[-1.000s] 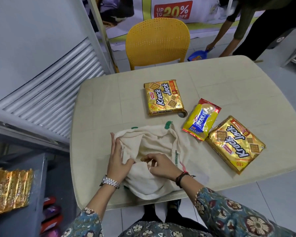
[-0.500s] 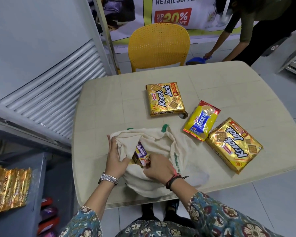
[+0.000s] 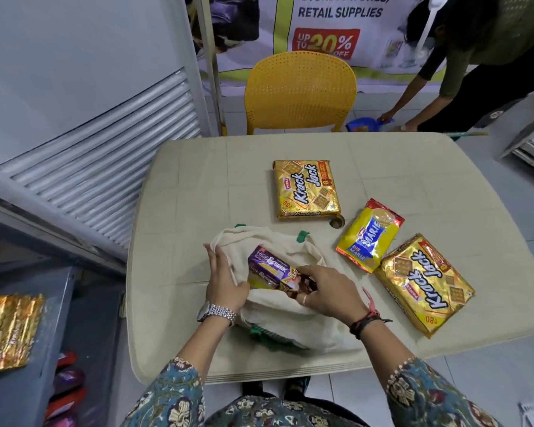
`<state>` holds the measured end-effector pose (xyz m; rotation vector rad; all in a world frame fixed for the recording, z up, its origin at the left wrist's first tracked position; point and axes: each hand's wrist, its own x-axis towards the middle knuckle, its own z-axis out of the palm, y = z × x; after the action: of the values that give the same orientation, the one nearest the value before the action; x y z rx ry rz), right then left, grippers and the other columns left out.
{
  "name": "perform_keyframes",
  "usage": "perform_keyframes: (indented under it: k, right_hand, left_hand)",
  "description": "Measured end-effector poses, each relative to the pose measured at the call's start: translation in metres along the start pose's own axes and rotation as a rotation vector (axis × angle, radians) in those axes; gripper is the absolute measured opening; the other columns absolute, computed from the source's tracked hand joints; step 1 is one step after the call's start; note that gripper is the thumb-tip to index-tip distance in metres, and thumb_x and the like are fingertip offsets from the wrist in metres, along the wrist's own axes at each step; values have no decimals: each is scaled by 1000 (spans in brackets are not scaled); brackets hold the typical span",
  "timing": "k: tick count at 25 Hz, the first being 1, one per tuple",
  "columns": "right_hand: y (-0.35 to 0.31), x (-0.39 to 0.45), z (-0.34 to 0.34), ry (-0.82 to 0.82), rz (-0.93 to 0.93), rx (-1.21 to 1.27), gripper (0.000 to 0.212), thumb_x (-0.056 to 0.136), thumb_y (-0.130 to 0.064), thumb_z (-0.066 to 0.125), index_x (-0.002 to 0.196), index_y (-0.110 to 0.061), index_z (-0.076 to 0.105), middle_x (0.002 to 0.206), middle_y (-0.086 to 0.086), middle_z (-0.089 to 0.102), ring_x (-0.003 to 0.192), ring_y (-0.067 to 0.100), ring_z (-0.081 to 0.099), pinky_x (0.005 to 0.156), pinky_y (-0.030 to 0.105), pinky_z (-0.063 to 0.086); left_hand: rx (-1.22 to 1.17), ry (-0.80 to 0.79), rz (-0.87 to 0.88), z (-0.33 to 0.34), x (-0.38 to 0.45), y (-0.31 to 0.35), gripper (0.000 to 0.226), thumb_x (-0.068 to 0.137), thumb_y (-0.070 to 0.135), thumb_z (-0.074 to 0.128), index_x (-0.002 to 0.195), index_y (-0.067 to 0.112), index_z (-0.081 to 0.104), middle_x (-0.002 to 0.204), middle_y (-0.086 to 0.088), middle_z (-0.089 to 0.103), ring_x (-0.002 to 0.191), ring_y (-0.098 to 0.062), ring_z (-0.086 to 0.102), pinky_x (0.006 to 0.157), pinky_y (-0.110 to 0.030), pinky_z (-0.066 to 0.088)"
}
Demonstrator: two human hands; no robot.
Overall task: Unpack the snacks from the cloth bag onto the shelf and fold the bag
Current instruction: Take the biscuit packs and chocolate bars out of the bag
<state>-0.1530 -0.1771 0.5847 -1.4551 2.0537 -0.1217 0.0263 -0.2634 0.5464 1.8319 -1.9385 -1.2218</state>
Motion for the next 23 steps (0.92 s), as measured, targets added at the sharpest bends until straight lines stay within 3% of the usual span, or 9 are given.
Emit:
perform_keyframes:
  k: [7,10,12,14,17,23]
  right_hand:
    - [0,21,-18,74,-234,107,56,77,-20,63,131,-29,51,125,-7,60,109,18,57,79,29,46]
    - [-2,53,-40,180,-304,-153,54,75,-16,65,127,-27,57,121,-4,63,107,22,58,88,35,42]
    - [0,79,-54,259,-245,-308,53,75,-17,65,126,-27,57,116,-1,65,106,27,59,89,40,43]
    - [2,108,-57,282,-99,-307,50,79,-21,64,128,-23,55,115,4,62,104,32,60,82,40,47]
    - [-4,157,-36,227,29,-171,42,83,-28,61,123,-16,54,114,10,61,101,34,60,69,36,47]
    - [-15,208,16,78,89,-186,38,85,-23,58,120,-8,52,116,15,62,106,34,59,76,38,49]
  left_hand:
    - [5,6,-81,-7,30,-7,90,77,8,63,147,9,7,157,-8,-8,134,-32,37,89,-37,45]
    - [-57,13,-189,-10,41,-19,83,79,6,61,146,7,12,158,-12,-2,139,-29,28,98,-34,39]
    - [-96,4,-212,-11,47,-30,78,77,5,58,144,6,17,156,-15,9,139,-30,27,105,-36,36]
    - [-110,-13,-175,-11,47,-36,79,75,4,56,144,9,19,155,-13,15,139,-29,27,108,-37,35]
    - [-83,-29,-116,-10,42,-35,81,73,2,54,145,13,18,156,-7,13,140,-25,27,103,-32,37]
    - [-13,-97,-59,-19,27,-25,90,72,13,58,147,18,8,158,-2,2,137,-21,34,94,-27,40]
